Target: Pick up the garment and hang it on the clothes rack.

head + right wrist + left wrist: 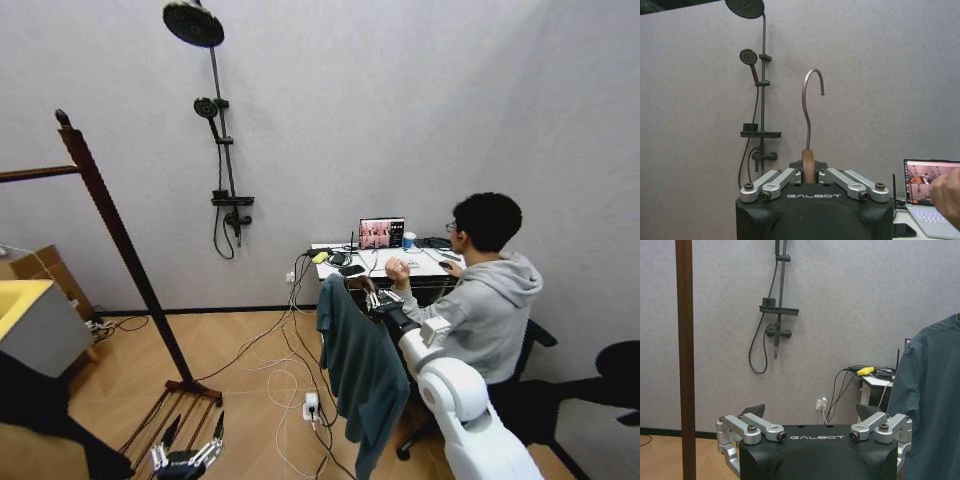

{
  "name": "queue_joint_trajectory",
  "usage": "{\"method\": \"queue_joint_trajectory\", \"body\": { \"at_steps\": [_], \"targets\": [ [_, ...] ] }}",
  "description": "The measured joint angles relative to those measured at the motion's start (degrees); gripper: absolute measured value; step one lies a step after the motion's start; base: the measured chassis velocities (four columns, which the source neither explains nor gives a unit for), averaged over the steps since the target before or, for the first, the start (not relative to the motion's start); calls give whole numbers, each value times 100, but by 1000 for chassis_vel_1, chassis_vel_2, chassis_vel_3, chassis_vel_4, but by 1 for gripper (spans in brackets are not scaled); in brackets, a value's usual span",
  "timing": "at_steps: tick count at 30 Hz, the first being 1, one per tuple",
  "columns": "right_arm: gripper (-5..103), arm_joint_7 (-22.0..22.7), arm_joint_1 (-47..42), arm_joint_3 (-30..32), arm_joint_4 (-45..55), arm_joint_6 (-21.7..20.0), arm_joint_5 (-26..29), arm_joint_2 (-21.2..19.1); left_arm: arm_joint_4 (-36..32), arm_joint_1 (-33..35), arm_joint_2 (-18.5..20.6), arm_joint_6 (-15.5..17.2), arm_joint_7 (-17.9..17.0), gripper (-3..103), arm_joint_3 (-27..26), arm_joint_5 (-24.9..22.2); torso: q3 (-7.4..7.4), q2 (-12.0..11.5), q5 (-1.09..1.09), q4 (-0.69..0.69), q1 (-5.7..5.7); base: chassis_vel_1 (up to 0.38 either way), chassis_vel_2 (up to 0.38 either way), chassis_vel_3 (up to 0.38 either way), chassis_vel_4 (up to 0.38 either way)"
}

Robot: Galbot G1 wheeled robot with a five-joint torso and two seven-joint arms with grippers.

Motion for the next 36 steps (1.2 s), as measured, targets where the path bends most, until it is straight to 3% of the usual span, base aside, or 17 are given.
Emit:
{"method": "queue_joint_trajectory", "body": {
  "at_steps": [14, 36],
  "targets": [
    [10, 192, -308, 124, 334, -147, 82, 46, 0, 0, 0, 0, 0, 100, 0, 0, 0, 0, 0, 0, 1, 65, 71, 63, 69],
    [10, 177, -282, 92, 179, -18, -310, 542, 0, 0, 0, 0, 0, 100, 0, 0, 0, 0, 0, 0, 1, 126, 117, 126, 118]
  ]
}}
